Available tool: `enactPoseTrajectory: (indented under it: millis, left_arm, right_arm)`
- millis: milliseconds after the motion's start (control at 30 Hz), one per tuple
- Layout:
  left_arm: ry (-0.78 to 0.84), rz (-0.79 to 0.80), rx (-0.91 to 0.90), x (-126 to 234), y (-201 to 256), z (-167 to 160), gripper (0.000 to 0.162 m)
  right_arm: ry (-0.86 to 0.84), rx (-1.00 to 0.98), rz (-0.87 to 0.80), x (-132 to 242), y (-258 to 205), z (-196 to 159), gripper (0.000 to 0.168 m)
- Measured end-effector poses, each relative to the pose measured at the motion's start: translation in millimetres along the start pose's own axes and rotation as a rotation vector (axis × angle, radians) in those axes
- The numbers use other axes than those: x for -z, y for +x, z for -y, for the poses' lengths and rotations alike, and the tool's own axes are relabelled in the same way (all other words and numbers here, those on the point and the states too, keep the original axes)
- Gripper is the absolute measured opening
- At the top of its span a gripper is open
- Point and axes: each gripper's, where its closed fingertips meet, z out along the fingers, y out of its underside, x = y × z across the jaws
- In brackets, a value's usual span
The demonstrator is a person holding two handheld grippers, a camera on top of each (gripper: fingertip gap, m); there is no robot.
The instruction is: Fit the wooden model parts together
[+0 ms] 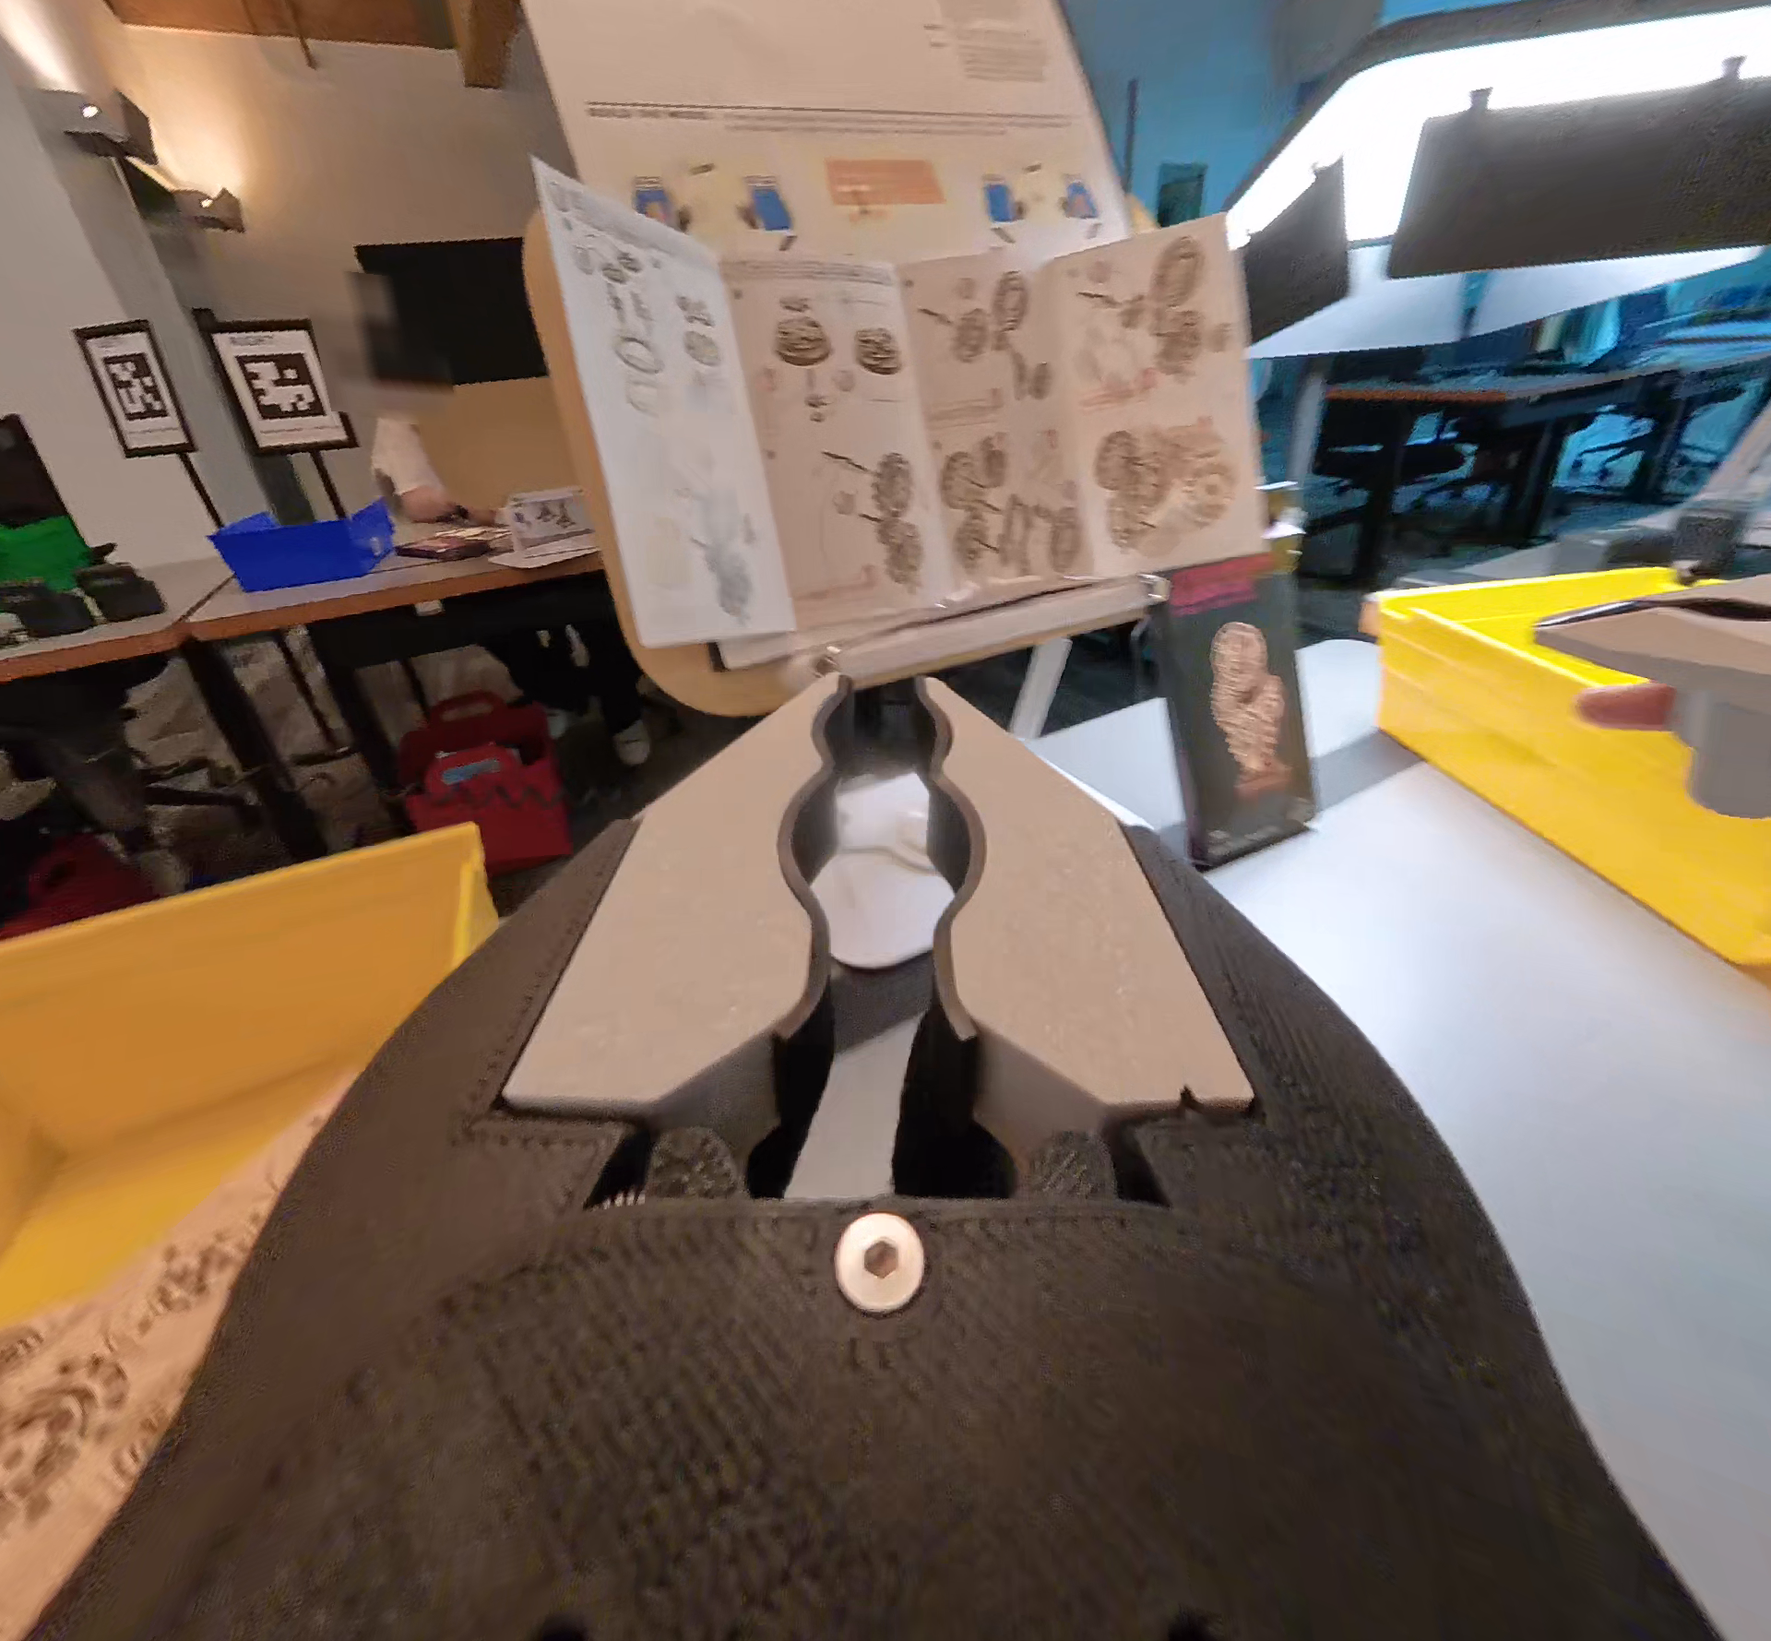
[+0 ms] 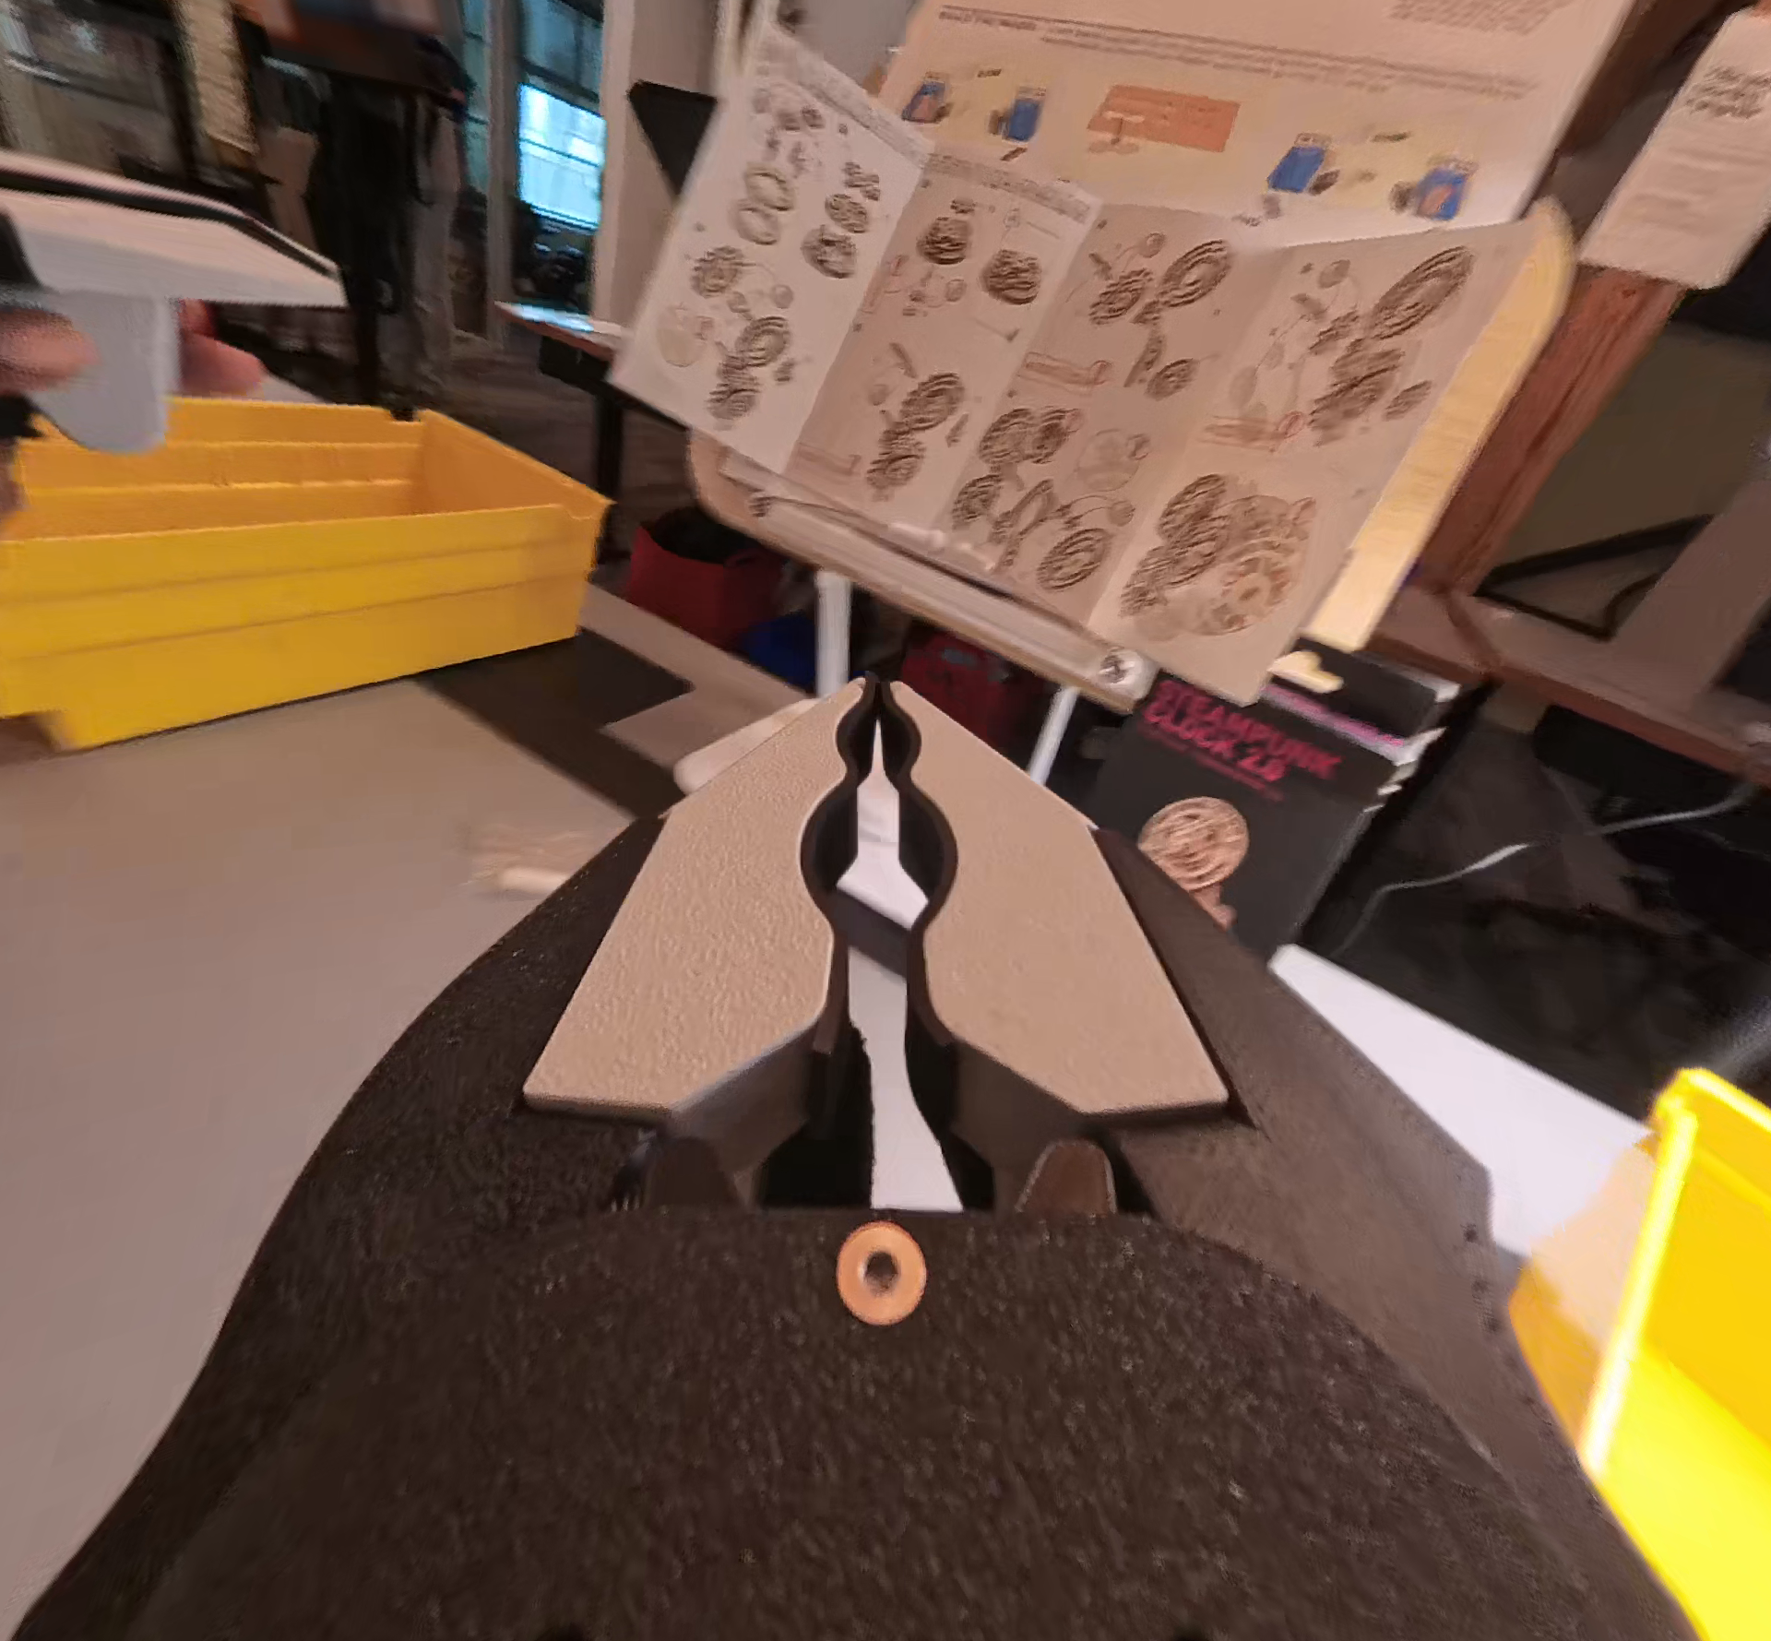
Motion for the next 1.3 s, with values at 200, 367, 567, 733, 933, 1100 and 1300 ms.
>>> enactPoseTrajectory:
  millis: [200,367,567,733,933,1100,1300]
  left_arm:
    - [-0.120,-0.017,0.135,-102,-71,11,0.058]
    - [-0.120,-0.076,0.210,-141,-85,13,0.033]
    - [-0.176,-0.040,0.194,-152,-90,-14,0.000]
    - [-0.193,-0.044,0.225,-158,-93,-27,0.000]
    - [-0.201,-0.065,0.267,-169,-95,-36,0.000]
    - [-0.196,-0.097,0.312,-170,-98,-39,0.000]
    - [-0.201,-0.139,0.376,-174,-101,-40,0.002]
  right_arm:
    - [-0.089,-0.017,-0.179,-71,119,15,0.059]
    - [-0.218,-0.084,-0.138,-111,143,-2,0.063]
    - [-0.199,-0.105,-0.107,-126,147,-5,0.009]
    - [-0.193,-0.085,-0.090,-131,158,-2,0.000]
    - [-0.220,-0.018,-0.109,-134,166,-9,0.000]
    - [-0.233,-0.033,-0.111,-136,169,-18,0.000]
    - [-0.226,-0.041,-0.123,-136,170,-20,0.000]
